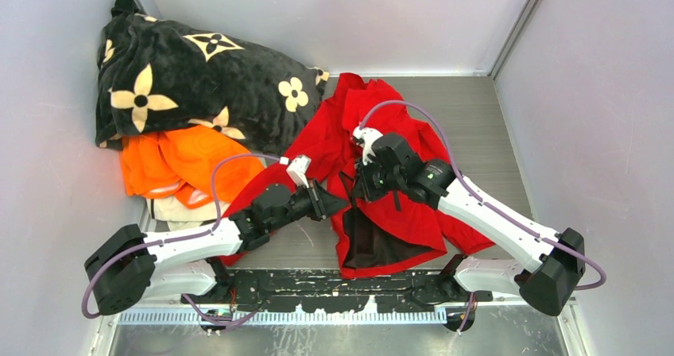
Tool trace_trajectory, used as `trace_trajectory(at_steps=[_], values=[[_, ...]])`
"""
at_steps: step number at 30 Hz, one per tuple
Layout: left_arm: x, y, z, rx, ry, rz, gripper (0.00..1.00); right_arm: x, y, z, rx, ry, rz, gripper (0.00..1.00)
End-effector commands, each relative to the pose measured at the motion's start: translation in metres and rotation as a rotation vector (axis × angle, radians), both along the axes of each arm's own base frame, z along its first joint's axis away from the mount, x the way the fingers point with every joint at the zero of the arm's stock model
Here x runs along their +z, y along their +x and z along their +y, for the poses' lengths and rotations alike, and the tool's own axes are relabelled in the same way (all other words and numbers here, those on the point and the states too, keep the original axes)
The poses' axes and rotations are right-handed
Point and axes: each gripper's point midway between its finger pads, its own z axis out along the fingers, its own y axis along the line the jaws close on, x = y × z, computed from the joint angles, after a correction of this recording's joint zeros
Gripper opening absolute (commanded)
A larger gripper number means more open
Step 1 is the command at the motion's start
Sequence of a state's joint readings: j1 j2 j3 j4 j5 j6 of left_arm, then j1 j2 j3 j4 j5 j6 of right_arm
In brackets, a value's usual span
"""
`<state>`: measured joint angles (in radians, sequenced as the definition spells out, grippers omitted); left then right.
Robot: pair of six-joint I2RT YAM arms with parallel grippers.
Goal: Zip up the jacket
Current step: Insert the zipper into the jacket.
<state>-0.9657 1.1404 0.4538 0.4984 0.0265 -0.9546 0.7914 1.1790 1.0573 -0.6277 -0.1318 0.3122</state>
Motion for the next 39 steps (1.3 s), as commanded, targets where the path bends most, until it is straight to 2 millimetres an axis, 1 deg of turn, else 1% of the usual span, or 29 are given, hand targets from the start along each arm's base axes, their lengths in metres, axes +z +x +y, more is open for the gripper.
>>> trace_trajectory(at_steps=[1, 6, 15, 19, 22, 24, 27, 29, 31, 33, 34, 39], values=[[0.015, -0.006, -0.008, -0.053, -0.037, -0.055, 0.00, 0.027, 0.010, 0.014, -0.016, 0.121, -0.044, 0.01], [0.017, -0.008, -0.007, -0.059, -0.048, -0.061, 0.00, 0.025, 0.015, 0.009, -0.052, 0.129, -0.027, 0.01], [0.006, -0.009, 0.001, -0.046, 0.009, -0.034, 0.00, 0.032, 0.019, 0.002, -0.102, 0.200, 0.003, 0.01], [0.001, -0.014, -0.002, -0.079, 0.036, -0.021, 0.00, 0.035, 0.013, 0.009, -0.083, 0.266, 0.035, 0.01], [-0.005, -0.015, -0.004, -0.097, 0.074, -0.007, 0.00, 0.032, 0.005, 0.015, -0.050, 0.296, 0.061, 0.01], [-0.005, -0.015, -0.007, -0.109, 0.089, -0.003, 0.00, 0.027, 0.002, 0.018, -0.032, 0.291, 0.061, 0.01], [-0.003, -0.016, -0.012, -0.137, 0.087, -0.004, 0.00, 0.020, 0.002, 0.019, -0.030, 0.278, 0.052, 0.01], [-0.002, -0.020, -0.016, -0.169, 0.083, -0.003, 0.00, 0.021, 0.007, 0.018, -0.048, 0.280, 0.029, 0.01], [-0.004, -0.025, -0.019, -0.203, 0.084, 0.001, 0.00, 0.022, 0.019, 0.012, -0.101, 0.266, -0.004, 0.01], [-0.005, -0.029, -0.020, -0.229, 0.084, 0.006, 0.00, 0.019, 0.032, 0.000, -0.167, 0.246, -0.025, 0.01], [-0.006, -0.031, -0.020, -0.237, 0.084, 0.007, 0.00, 0.017, 0.035, -0.005, -0.181, 0.233, -0.035, 0.01], [-0.008, -0.032, -0.011, -0.231, 0.076, 0.013, 0.00, -0.002, 0.031, -0.025, -0.224, 0.184, -0.010, 0.01]])
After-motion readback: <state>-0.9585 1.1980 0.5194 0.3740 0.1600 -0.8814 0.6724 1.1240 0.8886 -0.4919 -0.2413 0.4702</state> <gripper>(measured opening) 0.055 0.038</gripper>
